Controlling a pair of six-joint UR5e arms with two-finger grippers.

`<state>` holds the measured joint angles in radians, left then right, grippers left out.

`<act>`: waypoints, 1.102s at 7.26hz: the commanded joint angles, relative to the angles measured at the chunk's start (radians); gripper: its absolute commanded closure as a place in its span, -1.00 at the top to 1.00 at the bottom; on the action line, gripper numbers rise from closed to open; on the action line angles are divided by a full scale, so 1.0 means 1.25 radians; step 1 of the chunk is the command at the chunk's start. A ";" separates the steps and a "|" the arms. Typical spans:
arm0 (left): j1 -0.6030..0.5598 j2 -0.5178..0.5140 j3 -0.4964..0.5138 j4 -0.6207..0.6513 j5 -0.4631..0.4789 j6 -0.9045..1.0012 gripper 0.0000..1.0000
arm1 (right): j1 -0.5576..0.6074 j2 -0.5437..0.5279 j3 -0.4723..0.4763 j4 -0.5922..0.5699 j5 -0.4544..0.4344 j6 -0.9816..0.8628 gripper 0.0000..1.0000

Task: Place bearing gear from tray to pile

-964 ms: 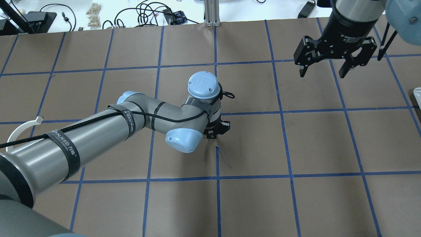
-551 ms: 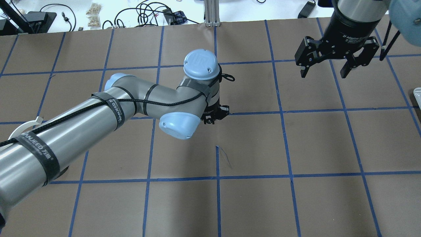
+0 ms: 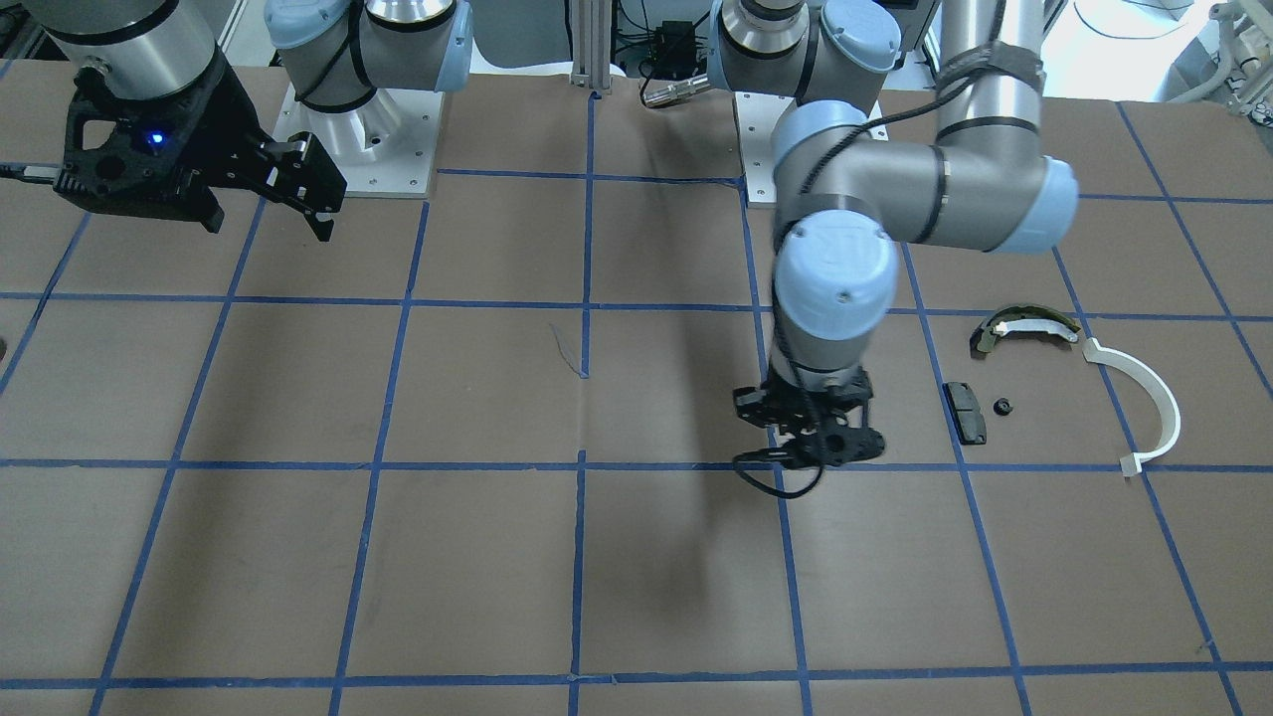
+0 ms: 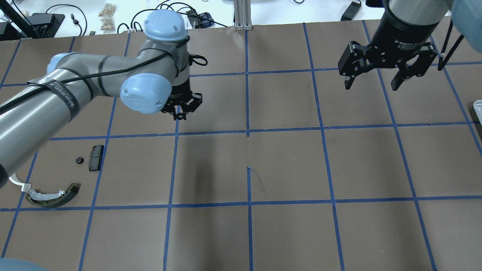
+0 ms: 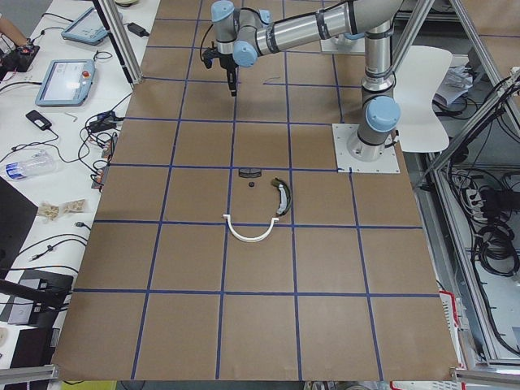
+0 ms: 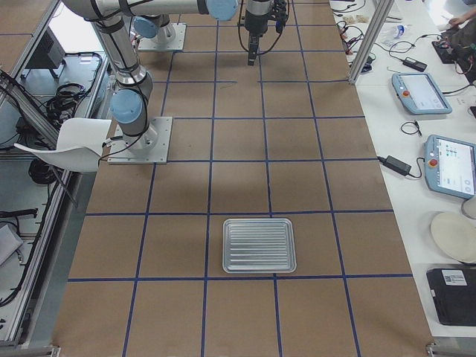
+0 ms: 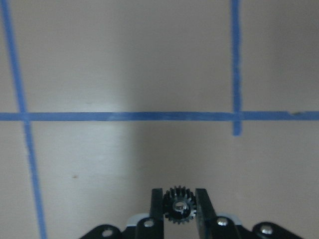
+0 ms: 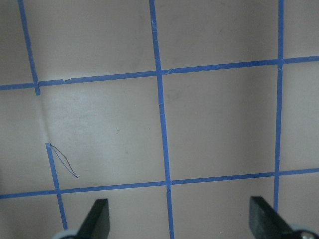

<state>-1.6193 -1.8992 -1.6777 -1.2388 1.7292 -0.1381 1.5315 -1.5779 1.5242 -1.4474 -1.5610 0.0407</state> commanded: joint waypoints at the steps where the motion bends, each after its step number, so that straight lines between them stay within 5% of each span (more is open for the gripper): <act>1: 0.247 -0.007 -0.013 0.012 0.005 0.321 -1.00 | 0.001 0.000 0.002 0.003 0.006 -0.001 1.00; 5: 0.577 -0.040 -0.107 0.114 -0.043 0.719 -1.00 | 0.001 0.000 0.003 0.004 0.007 -0.012 1.00; 8: 0.611 -0.042 -0.139 0.121 -0.059 0.765 -1.00 | 0.001 0.001 0.002 0.002 0.006 -0.010 1.00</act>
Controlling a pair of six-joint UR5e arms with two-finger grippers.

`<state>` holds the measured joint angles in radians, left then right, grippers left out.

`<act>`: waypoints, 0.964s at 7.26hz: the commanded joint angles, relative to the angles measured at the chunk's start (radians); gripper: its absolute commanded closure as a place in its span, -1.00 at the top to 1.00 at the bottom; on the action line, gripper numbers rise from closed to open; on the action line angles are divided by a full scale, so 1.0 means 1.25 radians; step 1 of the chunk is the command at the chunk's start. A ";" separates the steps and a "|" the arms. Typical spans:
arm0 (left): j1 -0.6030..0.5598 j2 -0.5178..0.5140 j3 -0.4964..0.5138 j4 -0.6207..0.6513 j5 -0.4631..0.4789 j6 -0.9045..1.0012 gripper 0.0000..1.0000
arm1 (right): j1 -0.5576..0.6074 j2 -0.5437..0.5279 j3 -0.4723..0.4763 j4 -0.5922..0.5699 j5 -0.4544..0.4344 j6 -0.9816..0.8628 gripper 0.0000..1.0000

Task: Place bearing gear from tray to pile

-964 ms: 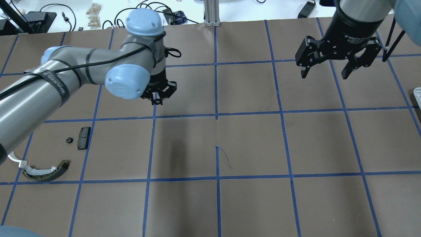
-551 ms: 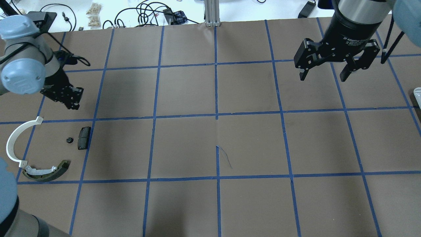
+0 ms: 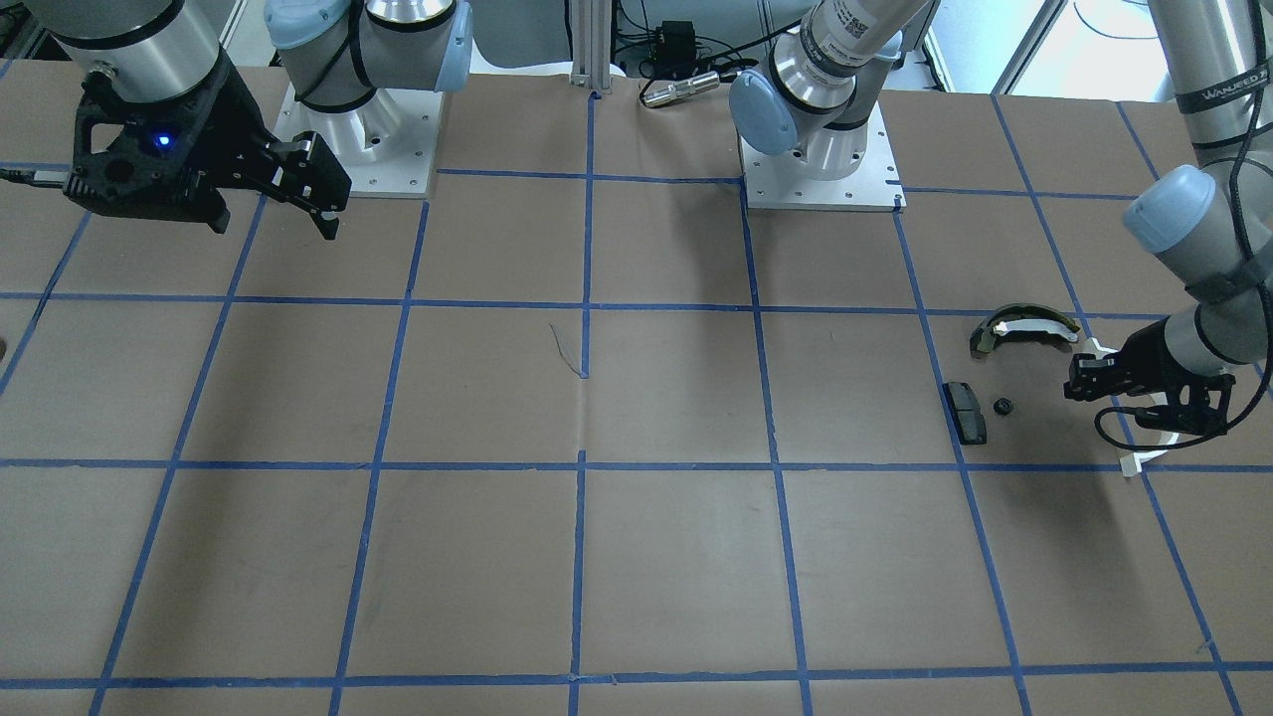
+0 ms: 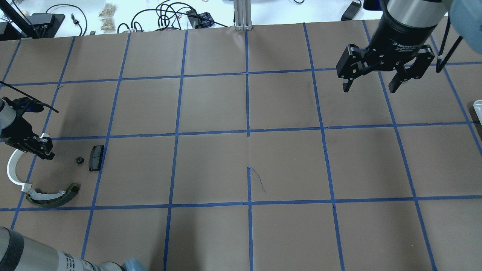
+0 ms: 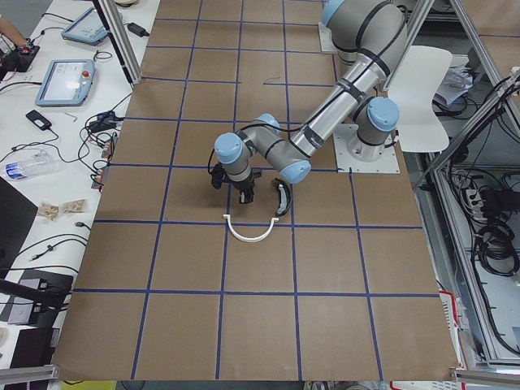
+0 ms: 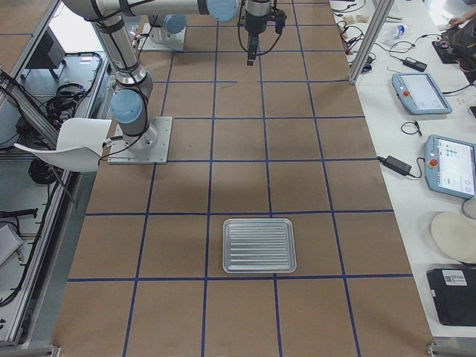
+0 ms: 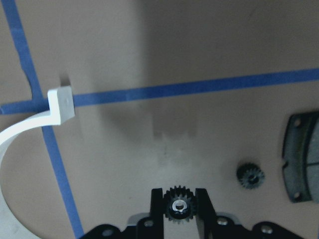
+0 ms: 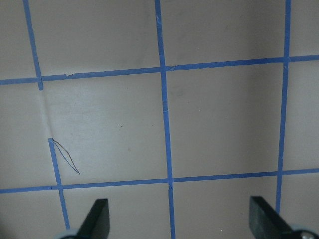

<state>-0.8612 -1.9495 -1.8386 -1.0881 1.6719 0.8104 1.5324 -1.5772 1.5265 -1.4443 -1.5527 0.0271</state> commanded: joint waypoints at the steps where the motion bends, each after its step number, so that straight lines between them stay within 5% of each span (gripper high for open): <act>1: 0.004 -0.004 -0.030 0.002 -0.053 -0.014 -1.00 | 0.000 0.000 0.001 -0.001 0.000 -0.001 1.00; 4: 0.004 0.006 -0.035 0.003 -0.051 -0.015 -1.00 | 0.000 0.001 0.001 -0.004 -0.002 -0.001 1.00; 5: 0.004 0.007 -0.034 0.004 -0.061 -0.011 0.98 | 0.000 0.001 0.001 -0.005 0.000 -0.001 1.00; 7: -0.054 0.044 0.003 -0.006 -0.081 -0.033 1.00 | 0.000 0.000 0.001 -0.007 0.001 0.002 1.00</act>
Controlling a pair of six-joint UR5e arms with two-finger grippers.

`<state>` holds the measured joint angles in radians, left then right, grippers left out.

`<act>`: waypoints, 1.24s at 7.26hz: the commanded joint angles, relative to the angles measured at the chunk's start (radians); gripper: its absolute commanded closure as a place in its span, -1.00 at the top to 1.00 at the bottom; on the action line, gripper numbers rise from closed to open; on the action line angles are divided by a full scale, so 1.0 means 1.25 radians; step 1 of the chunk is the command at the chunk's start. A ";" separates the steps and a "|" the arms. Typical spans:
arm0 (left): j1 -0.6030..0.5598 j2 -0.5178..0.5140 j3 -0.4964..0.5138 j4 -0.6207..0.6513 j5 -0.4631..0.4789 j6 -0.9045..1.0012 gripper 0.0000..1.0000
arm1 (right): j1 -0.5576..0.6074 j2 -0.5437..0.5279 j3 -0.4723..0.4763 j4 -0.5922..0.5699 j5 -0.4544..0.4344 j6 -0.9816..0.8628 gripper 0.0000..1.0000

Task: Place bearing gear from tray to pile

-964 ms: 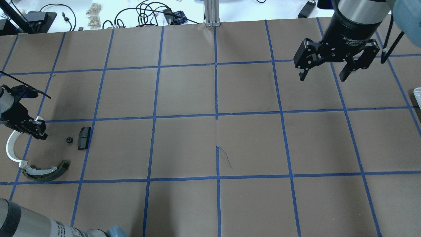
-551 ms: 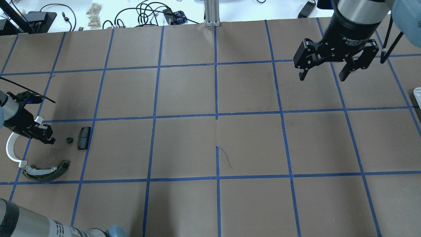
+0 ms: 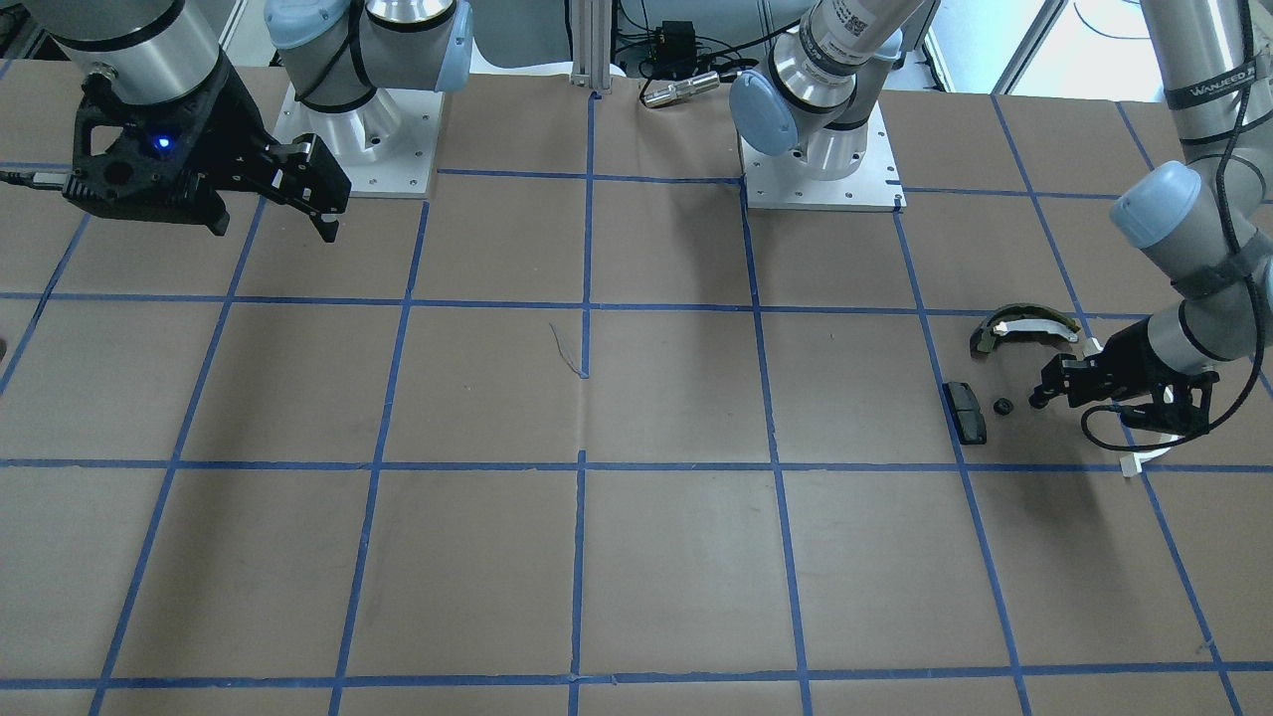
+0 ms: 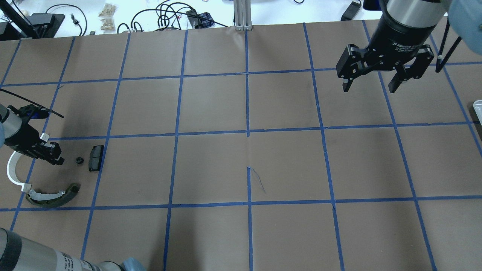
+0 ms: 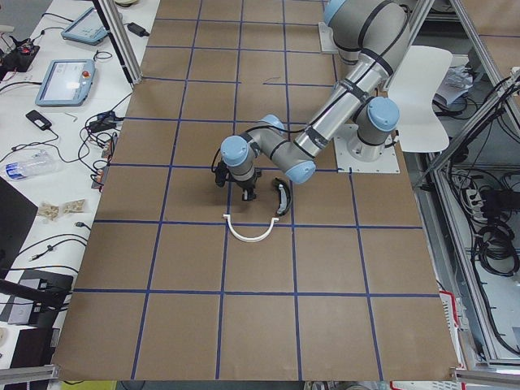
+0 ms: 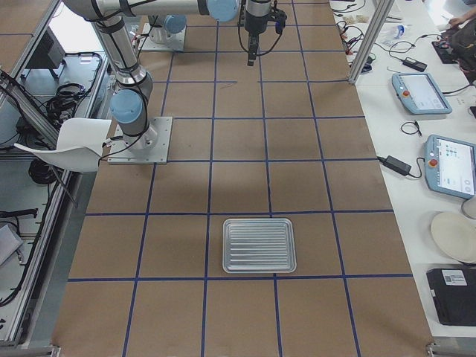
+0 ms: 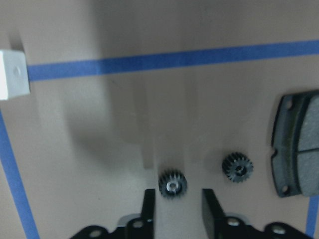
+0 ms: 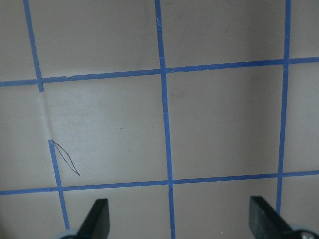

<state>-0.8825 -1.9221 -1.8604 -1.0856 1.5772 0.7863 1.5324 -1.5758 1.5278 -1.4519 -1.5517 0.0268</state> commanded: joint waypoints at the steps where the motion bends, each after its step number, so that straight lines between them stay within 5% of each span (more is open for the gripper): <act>1: -0.079 0.046 0.041 -0.055 -0.003 -0.062 1.00 | 0.000 0.000 0.000 -0.002 0.001 0.003 1.00; 6: -0.389 0.283 0.132 -0.318 -0.024 -0.570 1.00 | 0.000 -0.001 0.000 -0.002 0.001 0.006 1.00; 9: -0.541 0.285 0.267 -0.418 -0.022 -0.630 1.00 | 0.000 0.000 0.000 -0.002 0.001 0.002 1.00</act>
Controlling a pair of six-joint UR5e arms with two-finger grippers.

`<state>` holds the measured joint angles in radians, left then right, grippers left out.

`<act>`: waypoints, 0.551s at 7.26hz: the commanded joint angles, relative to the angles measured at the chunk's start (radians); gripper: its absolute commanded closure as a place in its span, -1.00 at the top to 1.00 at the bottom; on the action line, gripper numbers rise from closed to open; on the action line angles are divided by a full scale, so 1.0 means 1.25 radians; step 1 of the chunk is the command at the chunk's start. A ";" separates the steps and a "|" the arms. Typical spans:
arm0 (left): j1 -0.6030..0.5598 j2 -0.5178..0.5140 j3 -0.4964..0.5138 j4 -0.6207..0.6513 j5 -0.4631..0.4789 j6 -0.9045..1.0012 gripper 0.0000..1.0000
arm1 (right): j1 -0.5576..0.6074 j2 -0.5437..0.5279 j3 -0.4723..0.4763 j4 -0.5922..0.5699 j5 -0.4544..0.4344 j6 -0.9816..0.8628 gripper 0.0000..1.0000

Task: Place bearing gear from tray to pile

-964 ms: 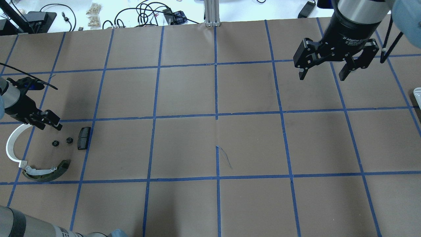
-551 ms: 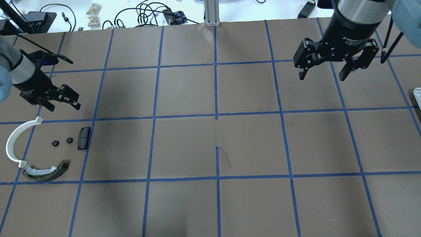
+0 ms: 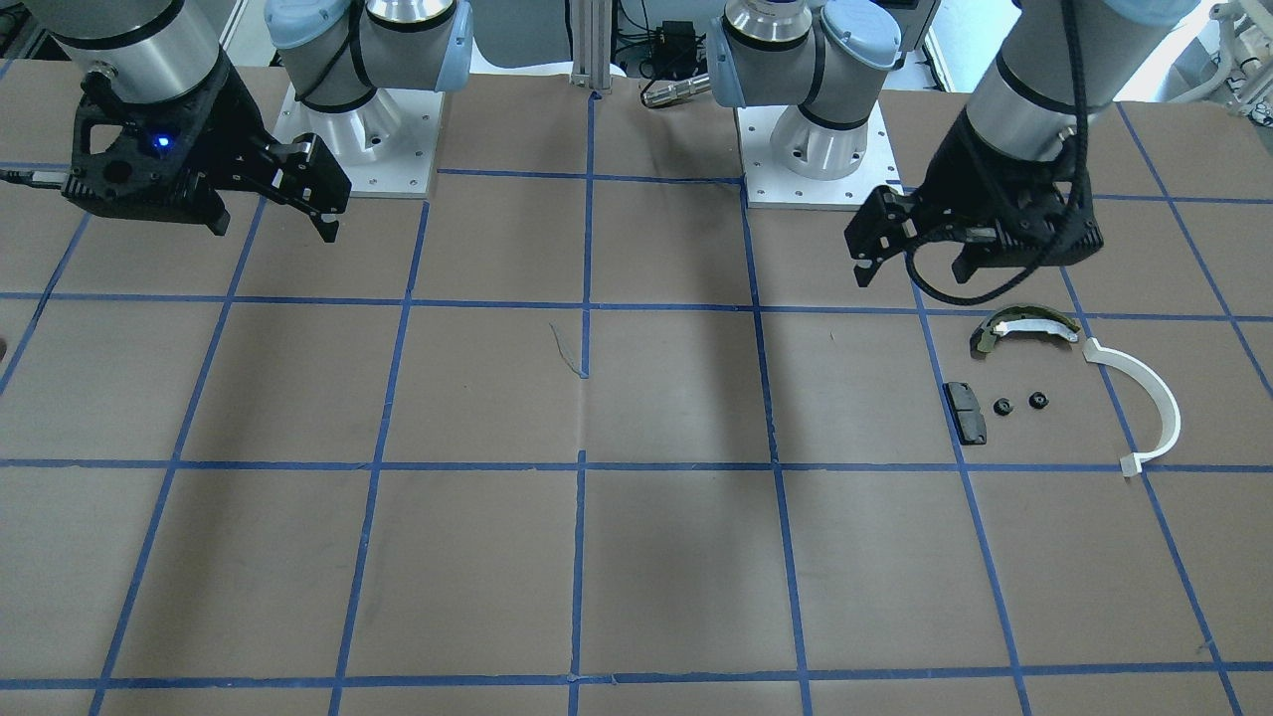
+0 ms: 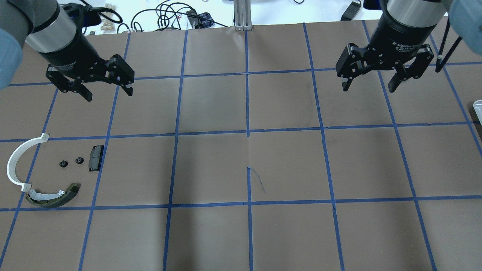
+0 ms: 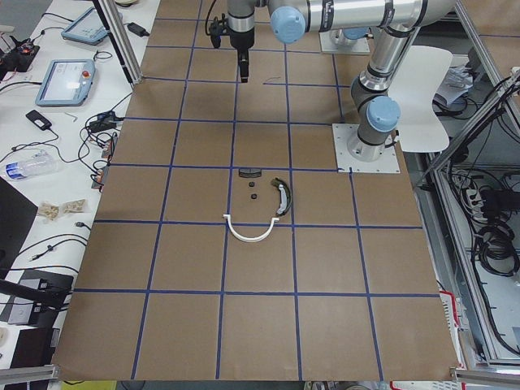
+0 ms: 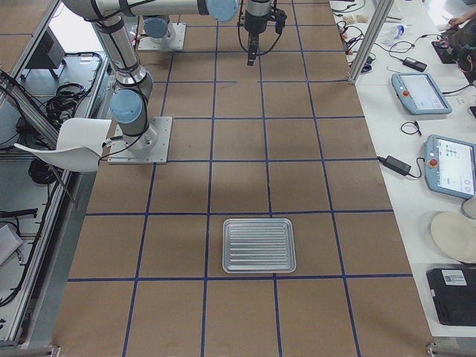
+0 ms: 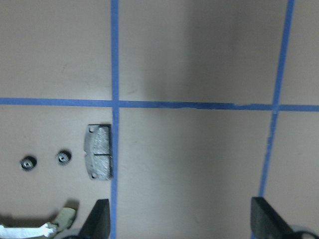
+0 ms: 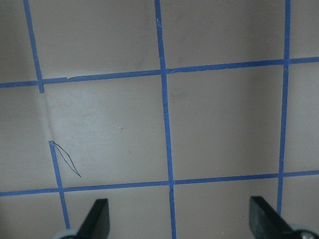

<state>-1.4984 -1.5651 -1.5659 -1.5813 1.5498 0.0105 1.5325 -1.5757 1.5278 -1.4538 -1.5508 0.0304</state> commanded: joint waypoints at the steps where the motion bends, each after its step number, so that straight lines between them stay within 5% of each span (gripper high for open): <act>1: -0.048 -0.006 0.030 -0.008 -0.002 -0.004 1.00 | 0.000 0.000 0.000 0.000 0.000 0.003 1.00; 4: -0.047 -0.012 0.028 0.075 -0.002 0.014 1.00 | 0.000 0.000 0.000 0.001 -0.004 0.004 1.00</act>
<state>-1.5556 -1.5771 -1.5312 -1.5054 1.5462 0.0182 1.5325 -1.5754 1.5278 -1.4539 -1.5526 0.0336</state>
